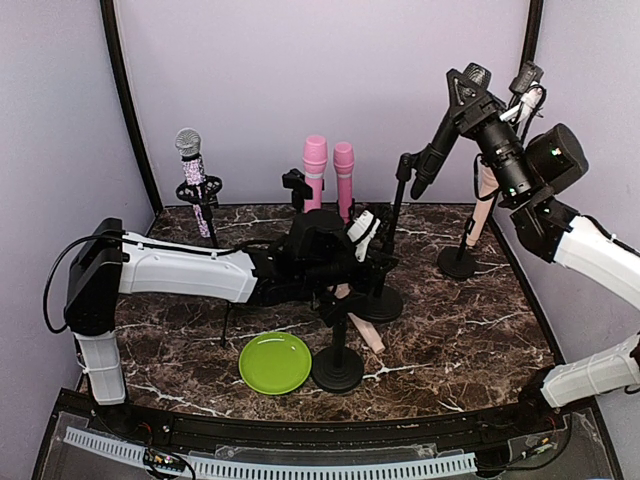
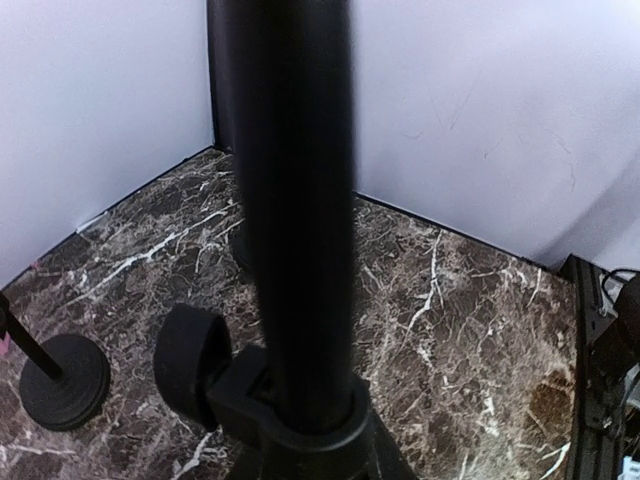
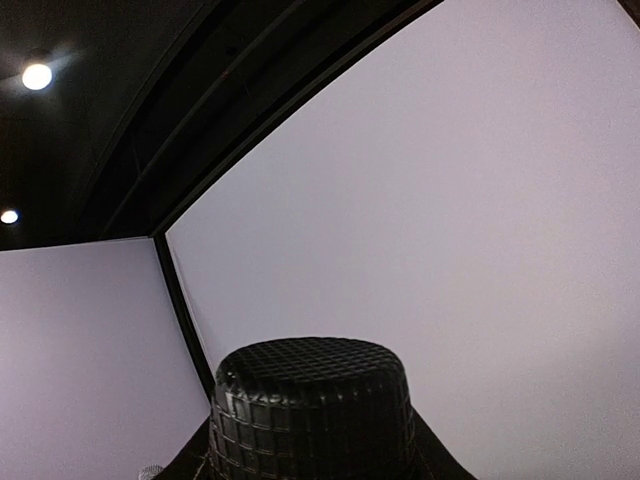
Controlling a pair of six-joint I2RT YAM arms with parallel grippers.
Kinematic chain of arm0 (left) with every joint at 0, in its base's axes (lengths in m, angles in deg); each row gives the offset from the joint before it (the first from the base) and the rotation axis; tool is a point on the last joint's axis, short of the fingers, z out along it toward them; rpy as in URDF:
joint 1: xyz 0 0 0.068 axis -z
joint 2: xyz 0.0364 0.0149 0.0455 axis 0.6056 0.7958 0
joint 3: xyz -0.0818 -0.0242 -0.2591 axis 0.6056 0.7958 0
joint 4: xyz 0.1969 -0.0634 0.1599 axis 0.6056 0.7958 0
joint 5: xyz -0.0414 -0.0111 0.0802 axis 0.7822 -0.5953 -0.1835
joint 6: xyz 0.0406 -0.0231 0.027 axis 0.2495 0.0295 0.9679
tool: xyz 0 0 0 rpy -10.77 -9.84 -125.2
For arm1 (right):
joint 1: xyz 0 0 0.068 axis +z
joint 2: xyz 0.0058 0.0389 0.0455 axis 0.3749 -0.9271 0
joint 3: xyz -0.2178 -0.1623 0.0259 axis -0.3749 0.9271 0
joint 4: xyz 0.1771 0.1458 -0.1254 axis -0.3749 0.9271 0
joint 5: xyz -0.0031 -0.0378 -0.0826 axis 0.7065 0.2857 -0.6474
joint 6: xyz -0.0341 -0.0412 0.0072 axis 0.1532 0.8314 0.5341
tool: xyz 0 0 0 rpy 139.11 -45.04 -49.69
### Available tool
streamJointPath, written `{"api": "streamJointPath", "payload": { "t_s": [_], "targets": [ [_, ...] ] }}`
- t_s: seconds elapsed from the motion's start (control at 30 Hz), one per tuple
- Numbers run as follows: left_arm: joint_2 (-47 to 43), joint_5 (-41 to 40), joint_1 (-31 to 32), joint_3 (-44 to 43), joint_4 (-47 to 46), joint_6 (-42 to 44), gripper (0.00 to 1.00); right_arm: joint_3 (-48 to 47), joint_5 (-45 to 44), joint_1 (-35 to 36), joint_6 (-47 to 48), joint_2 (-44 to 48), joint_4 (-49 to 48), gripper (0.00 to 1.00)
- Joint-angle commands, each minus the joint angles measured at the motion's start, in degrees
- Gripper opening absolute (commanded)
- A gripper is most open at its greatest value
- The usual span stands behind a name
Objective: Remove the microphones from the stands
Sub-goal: Pass from the right arm to the left, then pass from the left arm to the right
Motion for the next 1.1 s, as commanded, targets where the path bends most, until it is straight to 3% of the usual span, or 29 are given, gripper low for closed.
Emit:
{"api": "streamJointPath", "payload": {
  "t_s": [0.0,0.1,0.2,0.4,0.57,0.83,1.07],
  "targets": [
    [-1.5,-0.6,0.2,-0.1,-3.7,1.7,0.11,-2.3,-3.0,0.4,-0.6,1.5,-7.6,0.00],
    [-2.3,-0.7,0.2,0.3,-4.6,2.5,0.01,-0.7,-3.1,0.4,-0.3,2.5,-6.9,0.01],
    [-3.6,0.1,0.2,0.6,-5.4,3.1,0.00,1.1,-2.3,0.4,0.2,3.9,-6.1,0.13],
    [-6.4,3.4,0.2,3.0,-8.8,3.9,0.00,4.3,-0.2,0.4,2.1,7.3,-3.6,0.55],
    [-7.6,5.7,0.2,4.6,-10.6,4.1,0.00,5.8,0.6,0.4,3.4,9.8,-1.2,0.77],
    [-10.0,6.9,0.2,5.1,-13.7,4.1,0.00,8.1,0.3,0.4,2.9,12.2,2.9,0.93],
    [-11.5,5.6,-0.1,0.5,-10.6,5.5,0.00,11.7,-1.2,0.4,3.0,16.1,5.5,0.98]
  ]
}}
